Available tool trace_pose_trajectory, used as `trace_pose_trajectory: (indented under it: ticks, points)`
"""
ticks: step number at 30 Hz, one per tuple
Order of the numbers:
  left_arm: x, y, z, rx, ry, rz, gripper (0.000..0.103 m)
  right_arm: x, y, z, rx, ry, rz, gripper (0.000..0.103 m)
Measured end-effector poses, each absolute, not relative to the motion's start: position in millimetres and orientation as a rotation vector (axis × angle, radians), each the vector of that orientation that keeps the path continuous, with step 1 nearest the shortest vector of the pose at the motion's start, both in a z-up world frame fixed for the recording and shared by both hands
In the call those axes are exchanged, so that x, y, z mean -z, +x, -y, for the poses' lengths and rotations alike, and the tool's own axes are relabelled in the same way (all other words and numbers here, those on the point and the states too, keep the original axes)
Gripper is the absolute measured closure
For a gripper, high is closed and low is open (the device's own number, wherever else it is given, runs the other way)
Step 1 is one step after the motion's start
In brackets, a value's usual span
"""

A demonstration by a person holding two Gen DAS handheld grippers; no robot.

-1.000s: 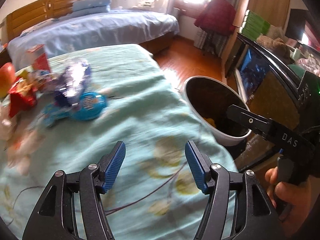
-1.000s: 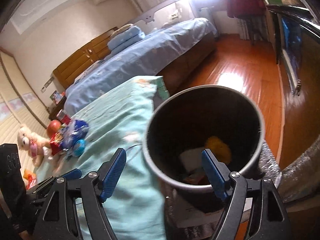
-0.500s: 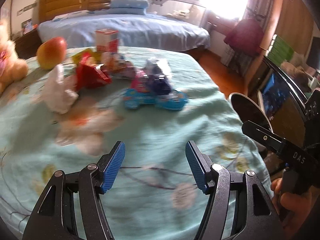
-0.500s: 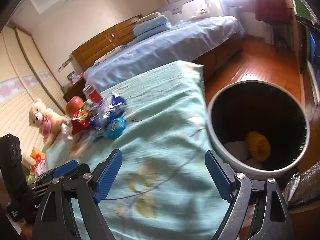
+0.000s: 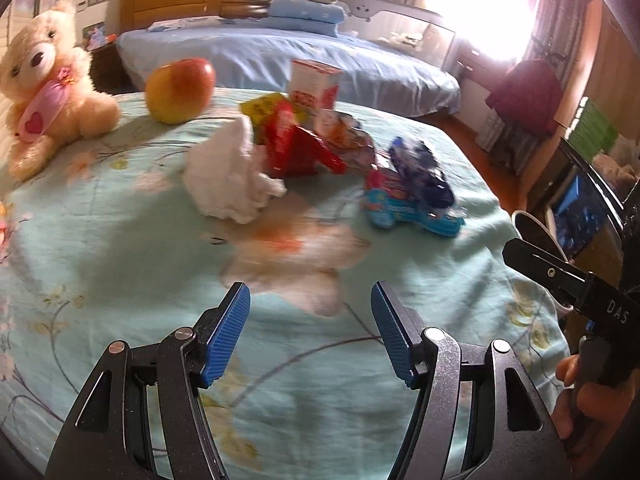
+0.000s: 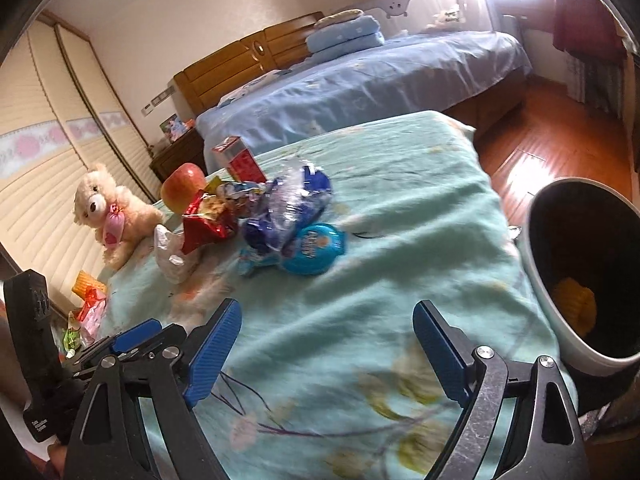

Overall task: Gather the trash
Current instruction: 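Move both tools back toward the tissue and clear plastic bag, then grasp the white tissue with the left tool while the right tool grasps the clear-blue plastic bag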

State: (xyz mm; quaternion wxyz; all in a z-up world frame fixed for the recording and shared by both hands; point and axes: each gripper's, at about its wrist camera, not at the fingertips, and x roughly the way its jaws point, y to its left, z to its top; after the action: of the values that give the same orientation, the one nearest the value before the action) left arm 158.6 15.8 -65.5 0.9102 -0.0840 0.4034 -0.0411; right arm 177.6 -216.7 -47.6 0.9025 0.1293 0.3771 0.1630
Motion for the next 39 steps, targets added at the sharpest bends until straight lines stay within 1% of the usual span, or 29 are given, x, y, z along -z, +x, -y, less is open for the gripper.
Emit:
trace_pose_trajectory:
  ticks: [18,20,24,25,27,28,29,30,31,35,39]
  points:
    - [57.5,201.8,-61.9,-0.040,-0.217,-0.795,0.039,42.3,218.0,169.6,-0.324,0.161,-0.726,0.015]
    - [58.7,208.6,-63.8,-0.041,-0.224,-0.798,0.039,42.4,224.2,166.1,-0.325,0.158,-0.729,0.019]
    - [64.1,222.3,-63.9,-0.053,-0.214,-0.817,0.039,47.4,238.4,159.8,-0.326,0.159,-0.749,0.023]
    - [65.8,224.3,-64.6,-0.054,-0.219,-0.821,0.039,47.4,238.4,159.8,-0.326,0.159,-0.749,0.026]
    - [70.4,228.5,-67.2,-0.047,-0.234,-0.836,0.043,51.4,242.5,158.3,-0.328,0.162,-0.763,0.034]
    - [72.1,229.7,-68.4,-0.039,-0.244,-0.842,0.057,53.6,244.6,157.7,-0.329,0.163,-0.771,0.045]
    - [74.2,231.0,-69.6,-0.022,-0.258,-0.852,0.066,55.5,244.9,158.0,-0.332,0.163,-0.773,0.057]
    - [74.7,230.9,-70.1,-0.015,-0.263,-0.852,0.068,55.5,244.9,158.0,-0.332,0.163,-0.773,0.059]
    - [74.1,229.4,-70.4,-0.011,-0.264,-0.845,0.075,55.6,244.3,158.6,-0.337,0.165,-0.772,0.059]
    - [70.0,221.7,-68.3,-0.020,-0.251,-0.829,0.078,53.9,239.6,160.3,-0.348,0.161,-0.763,0.063]
    - [64.7,207.1,-71.8,-0.018,-0.271,-0.814,0.078,50.5,230.0,163.8,-0.358,0.162,-0.754,0.064]
